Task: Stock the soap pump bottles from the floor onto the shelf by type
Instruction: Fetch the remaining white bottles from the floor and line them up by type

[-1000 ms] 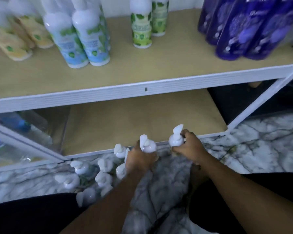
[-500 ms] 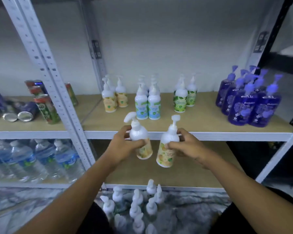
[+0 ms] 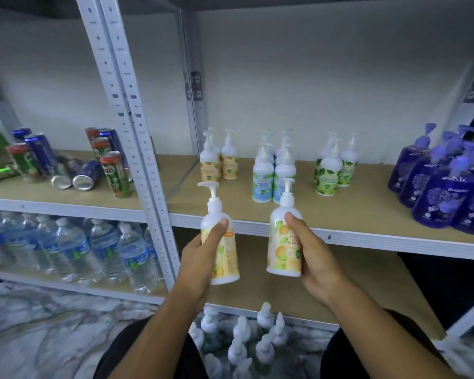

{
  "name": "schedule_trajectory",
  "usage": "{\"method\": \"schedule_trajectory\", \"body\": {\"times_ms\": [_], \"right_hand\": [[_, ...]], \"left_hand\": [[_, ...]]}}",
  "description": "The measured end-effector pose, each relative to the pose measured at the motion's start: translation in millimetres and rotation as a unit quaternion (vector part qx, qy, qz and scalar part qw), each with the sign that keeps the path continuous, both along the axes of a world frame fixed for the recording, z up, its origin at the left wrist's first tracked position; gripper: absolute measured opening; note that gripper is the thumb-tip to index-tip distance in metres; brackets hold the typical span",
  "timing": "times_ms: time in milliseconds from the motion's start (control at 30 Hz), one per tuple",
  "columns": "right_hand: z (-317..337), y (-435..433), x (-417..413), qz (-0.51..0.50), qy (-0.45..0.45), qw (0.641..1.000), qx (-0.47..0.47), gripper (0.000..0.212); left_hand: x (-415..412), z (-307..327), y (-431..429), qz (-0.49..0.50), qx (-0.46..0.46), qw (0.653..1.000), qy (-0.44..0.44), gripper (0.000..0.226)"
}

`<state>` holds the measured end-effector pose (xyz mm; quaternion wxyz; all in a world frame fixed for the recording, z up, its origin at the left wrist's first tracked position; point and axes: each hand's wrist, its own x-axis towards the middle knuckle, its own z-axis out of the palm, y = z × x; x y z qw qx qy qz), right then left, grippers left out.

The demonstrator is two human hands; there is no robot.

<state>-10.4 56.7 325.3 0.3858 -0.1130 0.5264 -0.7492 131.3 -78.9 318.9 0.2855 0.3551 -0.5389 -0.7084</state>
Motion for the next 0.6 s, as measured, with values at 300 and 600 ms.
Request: {"method": "schedule_trajectory", "body": {"times_ms": [300,600], "right_hand": [[-3,-3,6,0.035,-0.044,0.998,-0.035,0.059],[-12,0,4,0.000,0.067,0.997,0.022,0.043]], "left_hand": [[-3,4,13,-0.079,0.026,0.996,0.022,0.045],[-1,-8,10,-0.079,-0.092,0.992,-0.032,0.051]]}}
